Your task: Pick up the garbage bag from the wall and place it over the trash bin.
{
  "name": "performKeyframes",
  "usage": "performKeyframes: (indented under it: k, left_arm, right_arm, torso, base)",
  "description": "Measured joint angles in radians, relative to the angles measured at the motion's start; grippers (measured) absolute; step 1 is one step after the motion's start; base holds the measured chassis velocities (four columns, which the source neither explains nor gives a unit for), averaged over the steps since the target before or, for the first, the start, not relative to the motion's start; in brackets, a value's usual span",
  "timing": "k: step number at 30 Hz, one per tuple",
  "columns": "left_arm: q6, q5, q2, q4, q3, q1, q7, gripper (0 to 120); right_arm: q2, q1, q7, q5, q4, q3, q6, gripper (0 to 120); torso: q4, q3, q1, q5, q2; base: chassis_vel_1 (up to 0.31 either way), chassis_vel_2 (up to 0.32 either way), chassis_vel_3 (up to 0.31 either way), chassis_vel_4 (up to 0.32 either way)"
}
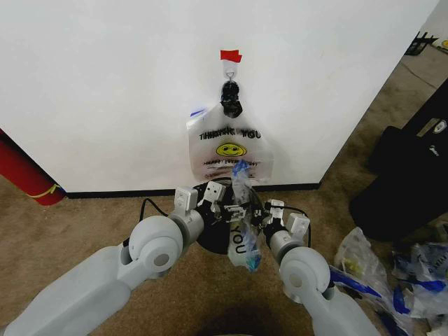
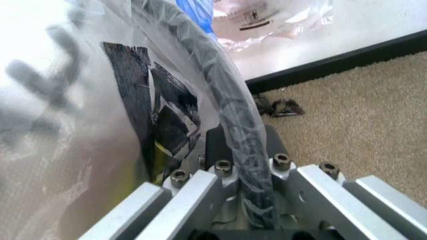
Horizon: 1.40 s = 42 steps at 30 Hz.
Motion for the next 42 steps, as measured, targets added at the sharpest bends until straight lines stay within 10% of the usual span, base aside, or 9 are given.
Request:
performKeyframes:
  k: [15,42]
  left_arm:
    - [-0.024,-0.001,-0.029,0.039,0.064,-0.021,-0.022,1]
    - [-0.018,-0.074,0.150,-0.067,-0.238,0.157,-0.001,0]
  right_arm:
    - [-0.001,0.002,0.005,-0.005,-0.027,0.002,0.018,0]
    - [-0.016,0.007,0.019,0.074,-0.011,0.013,0.029,0]
  torso:
    - [0.0000,0.000,0.000,-0.0001,0.000]
    - [-0.0001,0.000,0.000,-0.0001,0.000]
  base:
    - [0.000,0.000,0.000,0.000]
    - [0.000,0.000,0.000,0.000]
